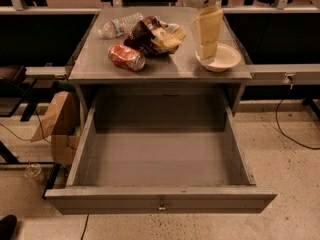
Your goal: Place coke can into top drawer
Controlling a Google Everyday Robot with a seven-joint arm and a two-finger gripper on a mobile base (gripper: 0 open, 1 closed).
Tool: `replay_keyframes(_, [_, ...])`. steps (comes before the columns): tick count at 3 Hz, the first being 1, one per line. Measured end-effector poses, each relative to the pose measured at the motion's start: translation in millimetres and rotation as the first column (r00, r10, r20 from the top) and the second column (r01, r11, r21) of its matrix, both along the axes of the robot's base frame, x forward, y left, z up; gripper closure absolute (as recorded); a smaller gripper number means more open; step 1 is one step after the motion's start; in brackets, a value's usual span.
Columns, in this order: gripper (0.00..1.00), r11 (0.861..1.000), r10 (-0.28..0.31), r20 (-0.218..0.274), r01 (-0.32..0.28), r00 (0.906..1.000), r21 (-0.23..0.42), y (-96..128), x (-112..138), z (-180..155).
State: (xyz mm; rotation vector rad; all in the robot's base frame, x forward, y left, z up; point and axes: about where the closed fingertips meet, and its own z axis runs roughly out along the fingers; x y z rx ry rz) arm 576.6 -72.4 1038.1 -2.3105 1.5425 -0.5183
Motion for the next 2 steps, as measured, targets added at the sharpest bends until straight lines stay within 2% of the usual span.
replay_keyframes(1, [0.0, 1.0, 0.0, 0.0, 0.0, 1.0, 0.001, -0.2, 0.0, 0.0])
replay_keyframes(2, [0.0, 1.0, 0.026, 0.028, -0.026, 0.9993, -0.002, 6.0, 0.9, 0.1])
